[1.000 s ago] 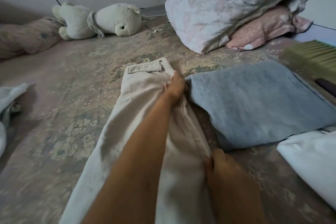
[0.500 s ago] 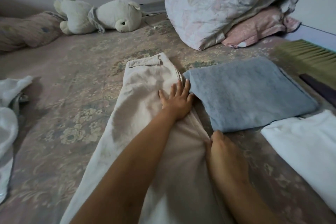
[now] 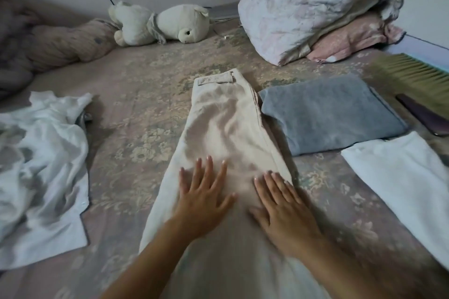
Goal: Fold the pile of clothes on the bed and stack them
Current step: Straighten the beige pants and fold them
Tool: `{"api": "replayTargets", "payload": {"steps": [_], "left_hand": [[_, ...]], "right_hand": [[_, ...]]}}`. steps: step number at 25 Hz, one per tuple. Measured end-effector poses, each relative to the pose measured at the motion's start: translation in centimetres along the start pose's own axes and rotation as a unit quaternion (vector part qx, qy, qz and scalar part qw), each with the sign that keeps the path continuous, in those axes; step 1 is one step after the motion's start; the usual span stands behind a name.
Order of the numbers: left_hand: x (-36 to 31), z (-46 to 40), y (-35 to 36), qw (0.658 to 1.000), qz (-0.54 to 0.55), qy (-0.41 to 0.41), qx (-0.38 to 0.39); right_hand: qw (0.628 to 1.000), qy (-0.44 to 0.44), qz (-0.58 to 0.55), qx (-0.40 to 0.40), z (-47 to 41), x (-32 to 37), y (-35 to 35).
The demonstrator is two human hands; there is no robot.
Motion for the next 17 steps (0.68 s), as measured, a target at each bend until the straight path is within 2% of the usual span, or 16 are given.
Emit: {"api": "replayTargets", "payload": {"steps": [2, 4, 6, 8, 10, 12, 14, 15, 17], "left_hand": [[0.3, 3.7, 0.5, 1.0, 0.028, -0.013, 0.0], [-0.6, 5.6, -0.1, 0.997, 0.069, -0.003, 0.04], [-2.1, 8.3, -0.9, 0.995, 0.067, 0.058, 0.042], [-3.5, 13.5, -2.1, 0.988, 0.072, 0.13, 0.039], [-4.3, 19.4, -1.4, 0.978, 0.032, 0.202, 0.045], [-3.9, 22.8, -1.4, 0.973, 0.0, 0.229, -0.01], [-1.8, 23.4, -4.2, 0.976, 0.039, 0.181, -0.115], [-1.1, 23.4, -5.8, 0.974, 0.055, 0.157, -0.153], [-0.9, 23.9, -7.1, 0.971, 0.031, 0.158, -0.178]], "right_hand": [[0.999, 0.021, 0.001, 0.042, 0.1, 0.1, -0.6], [0.996, -0.004, 0.005, 0.094, 1.4, 2.1, -1.6], [0.991, -0.097, -0.033, 0.08, 5.5, 5.0, -2.5], [0.972, -0.215, -0.029, 0.084, 11.6, 7.9, -3.1], [0.957, -0.257, 0.019, 0.133, 15.4, 8.1, -2.7], [0.964, -0.238, 0.002, 0.116, 15.5, 7.7, -3.5], [0.98, -0.164, -0.087, 0.068, 14.4, 6.7, -5.5], [0.985, -0.141, -0.094, 0.043, 14.1, 6.2, -6.2], [0.983, -0.154, -0.1, 0.019, 14.4, 6.6, -7.4]]}}
Point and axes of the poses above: each hand's wrist, its own z-axis away from the middle knuckle, its own y-axis out of the palm, x = y × z, the point moved 10 cm from there along -z, towards the middle knuckle, and after that the axes turned 10 degrees about -z, right-handed, at the moved point
